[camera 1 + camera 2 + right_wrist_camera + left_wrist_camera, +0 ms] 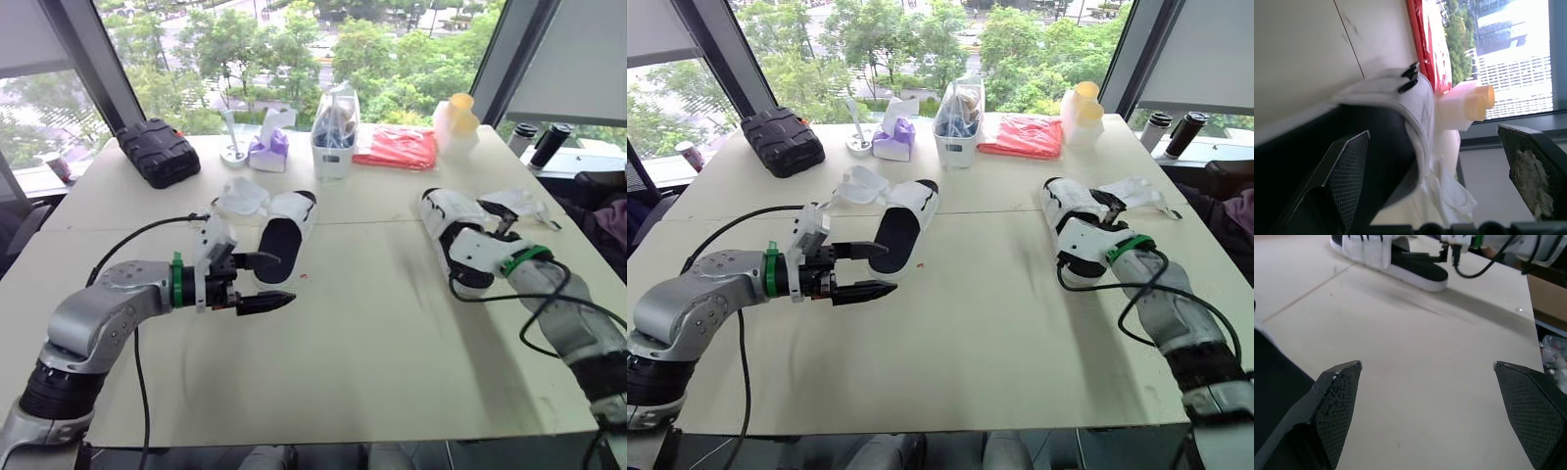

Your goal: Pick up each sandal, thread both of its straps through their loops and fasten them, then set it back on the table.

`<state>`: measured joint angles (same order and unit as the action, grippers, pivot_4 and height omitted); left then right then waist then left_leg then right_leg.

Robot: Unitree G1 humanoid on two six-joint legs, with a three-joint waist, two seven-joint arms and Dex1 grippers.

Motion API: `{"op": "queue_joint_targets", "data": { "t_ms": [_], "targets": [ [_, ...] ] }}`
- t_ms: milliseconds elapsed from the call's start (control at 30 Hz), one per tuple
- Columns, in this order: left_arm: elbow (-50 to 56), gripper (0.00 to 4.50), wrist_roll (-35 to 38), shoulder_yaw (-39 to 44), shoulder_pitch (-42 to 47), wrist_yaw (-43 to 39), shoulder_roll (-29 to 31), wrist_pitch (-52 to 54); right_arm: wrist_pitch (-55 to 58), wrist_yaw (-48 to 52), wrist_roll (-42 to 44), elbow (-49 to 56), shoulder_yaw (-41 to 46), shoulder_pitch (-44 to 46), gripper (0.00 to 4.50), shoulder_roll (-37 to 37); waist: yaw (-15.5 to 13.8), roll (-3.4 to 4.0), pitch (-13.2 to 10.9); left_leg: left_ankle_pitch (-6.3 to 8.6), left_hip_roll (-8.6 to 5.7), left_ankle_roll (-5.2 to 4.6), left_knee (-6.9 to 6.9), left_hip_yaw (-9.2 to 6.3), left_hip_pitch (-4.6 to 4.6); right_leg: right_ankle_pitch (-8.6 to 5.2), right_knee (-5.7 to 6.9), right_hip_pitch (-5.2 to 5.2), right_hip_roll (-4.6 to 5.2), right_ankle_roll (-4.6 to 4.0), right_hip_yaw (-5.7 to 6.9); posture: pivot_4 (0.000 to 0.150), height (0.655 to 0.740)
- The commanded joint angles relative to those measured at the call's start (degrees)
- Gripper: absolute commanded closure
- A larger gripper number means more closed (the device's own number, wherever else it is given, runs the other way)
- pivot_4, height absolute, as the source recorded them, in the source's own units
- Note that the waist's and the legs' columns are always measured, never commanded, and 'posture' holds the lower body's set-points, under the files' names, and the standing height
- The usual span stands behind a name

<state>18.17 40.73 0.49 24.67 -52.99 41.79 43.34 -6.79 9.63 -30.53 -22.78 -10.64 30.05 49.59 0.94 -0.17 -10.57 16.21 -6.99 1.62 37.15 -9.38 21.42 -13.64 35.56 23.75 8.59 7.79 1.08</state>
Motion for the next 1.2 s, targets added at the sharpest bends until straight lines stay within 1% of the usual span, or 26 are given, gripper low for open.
{"op": "queue_joint_targets", "data": {
  "t_ms": [33,133,200,267,300,333,400,433,467,500,533,700,800,833,867,900,967,1067,1133,1200],
  "targets": [
    [1.8,0.00,-1.3,1.1,1.2,2.3,-1.5,-2.1,-5.4,-5.2,-6.6,-16.0,-5.8,11.0,0.01,-3.3,0.4,-0.02,0.0,0.00,0.01,0.01,0.00,0.09,-0.06,0.01,0.02,0.01,-0.03,0.00,-0.12,0.150,0.7400],
    [2.4,0.00,-3.5,0.9,0.2,4.6,-3.1,-3.8,-8.4,-10.0,-10.0,-30.9,-9.9,20.2,0.01,-7.0,0.5,-0.06,0.0,-0.01,0.04,0.02,-0.03,0.29,-0.04,0.01,0.17,0.18,-0.04,-0.01,-0.33,0.150,0.7400],
    [2.5,0.00,-4.5,1.0,-0.6,5.7,-3.7,-4.4,-9.3,-11.9,-12.3,-38.2,-12.8,24.6,0.01,-8.5,0.5,-0.10,0.0,-0.01,0.03,0.02,-0.03,0.50,0.00,0.01,0.35,0.40,-0.03,-0.01,-0.55,0.150,0.7400],
    [2.8,0.00,-5.0,2.0,-2.1,6.7,-4.0,-4.7,-9.4,-13.5,-14.0,-44.0,-15.0,27.9,0.54,-9.8,0.4,-0.15,-0.1,-0.01,0.03,0.02,-0.03,0.62,0.02,0.01,0.40,0.51,-0.03,-0.01,-0.67,0.150,0.7400],
    [3.1,0.00,-5.1,2.5,-3.0,7.3,-4.1,-4.9,-9.1,-14.2,-14.5,-46.2,-15.9,29.2,0.89,-10.5,0.4,-0.15,-0.1,-0.01,0.03,0.02,-0.04,0.68,0.02,0.01,0.42,0.56,-0.03,-0.01,-0.74,0.150,0.7400],
    [3.3,0.00,-5.1,2.9,-3.5,7.7,-4.2,-5.0,-9.1,-14.8,-14.9,-47.8,-16.5,30.1,1.37,-10.9,0.4,-0.15,-0.1,-0.01,0.03,0.02,-0.06,0.77,0.02,0.01,0.44,0.62,-0.03,-0.01,-0.82,0.150,0.7400],
    [3.8,0.00,-4.9,3.3,-4.3,8.3,-4.3,-5.0,-9.8,-15.6,-15.1,-49.5,-17.3,31.2,2.45,-11.4,0.2,-0.15,-0.1,-0.01,0.02,0.01,-0.07,0.88,0.03,0.01,0.47,0.69,-0.03,-0.01,-0.90,0.150,0.7400],
    [4.2,0.00,-4.8,3.5,-5.0,8.6,-4.2,-4.9,-9.4,-15.1,-15.1,-50.0,-17.7,31.6,2.90,-11.5,0.3,-0.15,-0.1,-0.01,0.03,0.01,-0.07,0.89,0.03,0.01,0.47,0.70,-0.03,-0.01,-0.91,0.150,0.7400],
    [4.8,0.00,-4.6,3.7,-5.6,8.8,-4.1,-4.8,-9.1,-15.0,-15.0,-50.3,-17.8,32.1,3.48,-11.6,0.3,-0.17,0.0,-0.01,0.02,0.01,-0.06,0.94,0.02,0.03,0.49,0.70,-0.03,0.01,-0.94,0.150,0.7400],
    [5.1,0.00,-4.5,3.9,-6.0,9.0,-4.1,-4.7,-8.9,-15.0,-14.9,-50.5,-17.9,32.5,3.92,-11.7,0.3,-0.18,0.0,-0.01,0.02,0.01,-0.04,0.97,0.01,0.06,0.49,0.70,-0.04,0.05,-0.97,0.150,0.7400],
    [5.4,0.00,-4.1,4.3,-6.5,9.4,-4.2,-4.4,-9.0,-15.2,-15.1,-50.5,-18.2,32.8,4.48,-11.7,0.3,-0.20,0.0,-0.01,0.03,0.01,-0.03,1.01,-0.01,0.08,0.49,0.70,-0.05,0.06,-1.00,0.150,0.7400],
    [5.4,0.00,-4.4,3.9,-6.2,9.6,-4.7,-4.5,-10.9,-15.6,-14.8,-50.3,-18.5,33.1,4.48,-11.0,0.3,-0.23,0.0,-0.01,0.05,0.01,0.00,1.09,-0.05,0.09,0.56,0.70,-0.09,0.07,-1.07,0.150,0.7400],
    [4.5,0.00,-3.8,5.2,-5.6,9.1,-4.1,-4.3,-25.9,-16.8,-12.0,-43.3,-16.5,30.3,4.48,-6.2,0.1,-0.22,0.0,-0.01,0.04,0.01,0.00,1.13,-0.02,0.10,0.55,0.73,-0.08,0.07,-1.09,0.150,0.7400],
    [4.1,0.00,-3.8,5.5,-5.6,8.8,-3.8,-4.2,-33.2,-16.1,-10.8,-39.4,-16.2,28.2,4.48,-3.3,0.1,-0.22,0.0,-0.01,0.03,0.01,-0.02,1.14,0.01,0.09,0.55,0.78,-0.08,0.07,-1.09,0.150,0.7400],
    [3.9,0.00,-3.8,5.6,-5.7,8.5,-3.6,-4.3,-37.8,-15.4,-10.1,-36.8,-16.1,26.7,4.48,-1.4,0.1,-0.20,0.0,-0.01,0.03,0.01,-0.05,1.16,0.04,0.09,0.54,0.83,-0.07,0.07,-1.09,0.150,0.7400],
    [3.5,0.00,-3.9,5.6,-5.8,8.0,-3.3,-4.3,-43.3,-13.4,-8.4,-33.8,-15.7,24.7,4.48,0.8,0.2,-0.20,0.0,0.00,0.02,0.01,-0.09,1.21,0.07,0.09,0.53,0.88,-0.06,0.08,-1.09,0.150,0.7400],
    [2.9,0.00,-3.8,5.2,-5.6,7.0,-3.0,-4.1,-50.8,-10.0,-6.5,-28.9,-15.6,21.6,4.48,4.5,0.2,-0.20,0.0,0.00,0.02,0.00,-0.14,1.26,0.08,0.08,0.49,0.90,-0.06,0.09,-1.11,0.150,0.7400],
    [2.3,0.00,-3.9,4.1,-5.4,5.3,-2.9,-4.1,-56.7,-6.9,-5.1,-22.7,-14.7,18.4,4.48,7.8,0.4,-0.21,0.0,0.01,0.02,-0.02,-0.10,1.29,0.04,0.09,0.51,0.89,-0.06,0.11,-1.15,0.150,0.7400],
    [1.9,0.00,-3.9,3.3,-5.1,4.3,-3.0,-4.0,-61.2,-7.4,-6.8,-17.6,-14.0,16.7,4.48,9.5,0.6,-0.19,0.0,0.01,0.03,-0.02,-0.06,1.32,0.01,0.11,0.53,0.88,-0.09,0.14,-1.20,0.150,0.7400],
    [1.5,0.00,-4.3,2.3,-4.9,3.6,-3.5,-4.2,-64.9,-9.7,-11.4,-13.0,-13.3,15.8,4.48,9.8,0.9,-0.19,0.0,0.00,0.04,-0.02,-0.05,1.36,-0.04,0.11,0.59,0.88,-0.17,0.14,-1.27,0.150,0.7400]
  ]
}}
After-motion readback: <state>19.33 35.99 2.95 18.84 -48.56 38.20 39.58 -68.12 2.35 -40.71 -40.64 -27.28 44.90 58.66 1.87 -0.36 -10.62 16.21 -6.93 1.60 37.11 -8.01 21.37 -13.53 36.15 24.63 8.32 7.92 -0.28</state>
